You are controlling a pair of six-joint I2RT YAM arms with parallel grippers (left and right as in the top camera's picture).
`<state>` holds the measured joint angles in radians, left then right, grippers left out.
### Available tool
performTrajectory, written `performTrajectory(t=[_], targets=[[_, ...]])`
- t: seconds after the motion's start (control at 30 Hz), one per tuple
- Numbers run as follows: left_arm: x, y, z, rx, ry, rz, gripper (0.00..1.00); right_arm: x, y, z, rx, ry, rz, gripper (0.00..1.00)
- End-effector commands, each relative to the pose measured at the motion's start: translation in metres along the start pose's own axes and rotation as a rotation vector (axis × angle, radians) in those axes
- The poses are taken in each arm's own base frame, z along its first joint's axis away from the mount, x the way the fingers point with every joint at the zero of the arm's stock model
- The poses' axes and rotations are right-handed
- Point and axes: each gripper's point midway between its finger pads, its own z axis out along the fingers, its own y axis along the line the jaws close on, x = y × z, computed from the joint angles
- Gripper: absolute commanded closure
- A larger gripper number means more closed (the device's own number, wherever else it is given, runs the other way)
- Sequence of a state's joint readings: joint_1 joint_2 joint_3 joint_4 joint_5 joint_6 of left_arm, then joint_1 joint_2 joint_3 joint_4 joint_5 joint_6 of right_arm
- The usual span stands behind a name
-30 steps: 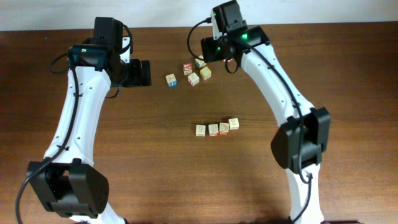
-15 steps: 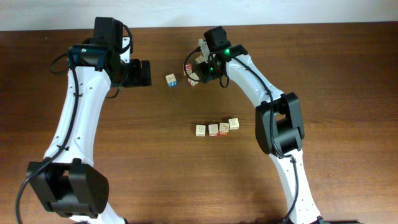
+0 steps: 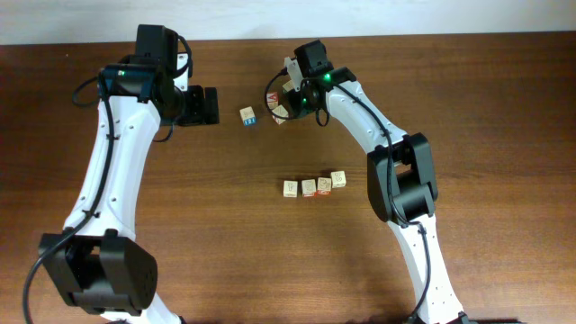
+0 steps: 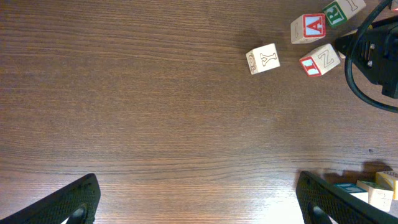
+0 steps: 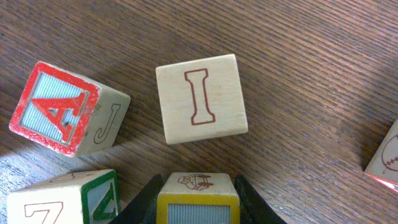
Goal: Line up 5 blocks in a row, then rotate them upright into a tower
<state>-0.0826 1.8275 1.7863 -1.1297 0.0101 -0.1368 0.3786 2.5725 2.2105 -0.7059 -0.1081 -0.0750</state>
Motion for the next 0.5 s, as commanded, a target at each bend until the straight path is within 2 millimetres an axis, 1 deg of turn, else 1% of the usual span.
performTrajectory(t=[0.0, 0.07, 0.13, 0.2, 0.23, 0.27, 0.3, 0.47], targets=[[-0.006, 0.001, -0.004, -0.005, -0.018, -0.013, 0.01, -0.007, 0.001, -0.014, -0.011, -0.002, 0.016, 0.73], [-0.006, 0.001, -0.004, -0.005, -0.018, -0.013, 0.01, -0.017, 0.002, -0.035, -0.010, -0.014, 0.015, 0.73], [-0.006, 0.001, -0.004, -0.005, -0.018, -0.013, 0.01, -0.028, 0.004, -0.062, -0.008, -0.026, 0.028, 0.73], [-0.006, 0.001, -0.004, -0.005, -0.018, -0.013, 0.01, -0.035, 0.005, -0.086, -0.008, -0.029, 0.049, 0.74], [-0.006, 0.001, -0.004, -0.005, -0.018, -0.013, 0.01, -0.037, 0.006, -0.103, -0.008, -0.028, 0.061, 0.74], [-0.006, 0.001, -0.004, -0.005, -0.018, -0.013, 0.01, -0.038, 0.007, -0.116, -0.008, -0.025, 0.062, 0.74], [-0.006, 0.001, -0.004, -0.005, -0.018, -0.013, 0.01, -0.037, 0.010, -0.137, -0.008, -0.013, 0.064, 0.74], [-0.006, 0.001, -0.004, -0.005, -0.018, -0.013, 0.01, -0.028, 0.019, -0.210, -0.009, 0.005, 0.084, 0.75]])
